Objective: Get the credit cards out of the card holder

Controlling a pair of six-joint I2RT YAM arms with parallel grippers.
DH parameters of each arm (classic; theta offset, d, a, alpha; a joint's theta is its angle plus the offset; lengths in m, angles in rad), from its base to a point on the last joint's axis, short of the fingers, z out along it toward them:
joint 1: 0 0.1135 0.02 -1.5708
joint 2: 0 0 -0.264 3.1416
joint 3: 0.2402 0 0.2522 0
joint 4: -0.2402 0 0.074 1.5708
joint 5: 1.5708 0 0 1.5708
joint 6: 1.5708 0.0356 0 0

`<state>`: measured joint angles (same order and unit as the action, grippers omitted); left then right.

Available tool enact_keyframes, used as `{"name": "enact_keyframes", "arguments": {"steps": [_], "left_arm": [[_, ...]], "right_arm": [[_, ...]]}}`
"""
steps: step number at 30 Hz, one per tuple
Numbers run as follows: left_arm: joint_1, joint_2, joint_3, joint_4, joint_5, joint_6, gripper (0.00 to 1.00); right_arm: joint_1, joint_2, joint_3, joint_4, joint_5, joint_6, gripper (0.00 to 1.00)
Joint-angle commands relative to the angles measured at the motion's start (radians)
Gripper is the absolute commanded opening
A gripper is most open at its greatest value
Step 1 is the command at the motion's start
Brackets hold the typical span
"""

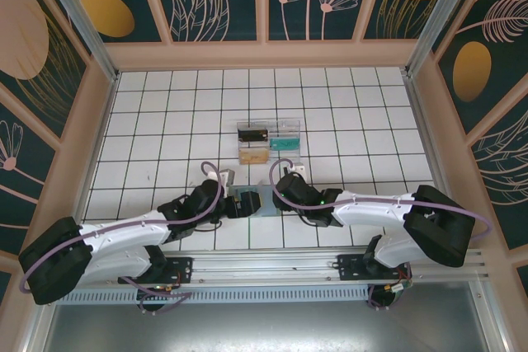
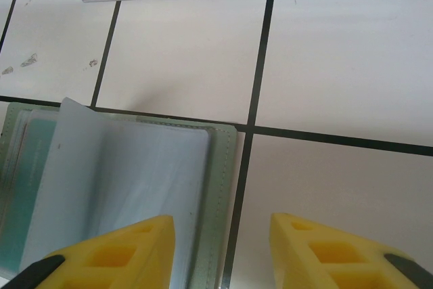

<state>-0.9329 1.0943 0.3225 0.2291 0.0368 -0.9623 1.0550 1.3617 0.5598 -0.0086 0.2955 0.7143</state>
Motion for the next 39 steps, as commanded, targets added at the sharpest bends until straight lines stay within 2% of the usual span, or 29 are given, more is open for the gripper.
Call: {"name": "enact_keyframes", "arguments": {"steps": [1, 5, 8, 13, 15, 22, 27, 33, 39], "left_arm": [[0.001, -0.036, -0.020, -0.079, -0.095, -0.016, 0.98], [0.003, -0.071, -0.029, -0.153, -0.185, -0.032, 0.86], [0.009, -0.077, -0.034, -0.175, -0.213, -0.022, 0.69], [0.017, -0.039, -0.023, -0.181, -0.228, 0.020, 0.33], [0.017, -0.019, -0.019, -0.177, -0.233, 0.035, 0.22], [0.019, 0.028, -0.017, -0.129, -0.227, 0.065, 0.20], [0.019, 0.043, -0.040, -0.088, -0.213, 0.060, 0.20], [0.020, 0.061, -0.046, -0.053, -0.198, 0.060, 0.19], [0.019, 0.078, -0.040, -0.063, -0.198, 0.057, 0.14]], "right_arm": [[-0.003, -0.042, -0.001, -0.031, 0.031, 0.020, 0.42], [-0.004, -0.085, 0.020, -0.009, -0.003, 0.007, 0.41], [-0.004, -0.072, 0.055, 0.016, -0.065, 0.001, 0.37], [-0.003, -0.001, 0.121, 0.074, -0.190, 0.018, 0.29], [-0.004, 0.029, 0.141, 0.098, -0.228, 0.032, 0.27], [-0.004, 0.166, 0.222, 0.118, -0.330, 0.066, 0.25], [-0.012, 0.236, 0.237, 0.097, -0.357, 0.109, 0.23], [-0.025, 0.247, 0.203, 0.094, -0.362, 0.154, 0.23], [-0.035, 0.234, 0.183, 0.081, -0.358, 0.162, 0.23]]}}
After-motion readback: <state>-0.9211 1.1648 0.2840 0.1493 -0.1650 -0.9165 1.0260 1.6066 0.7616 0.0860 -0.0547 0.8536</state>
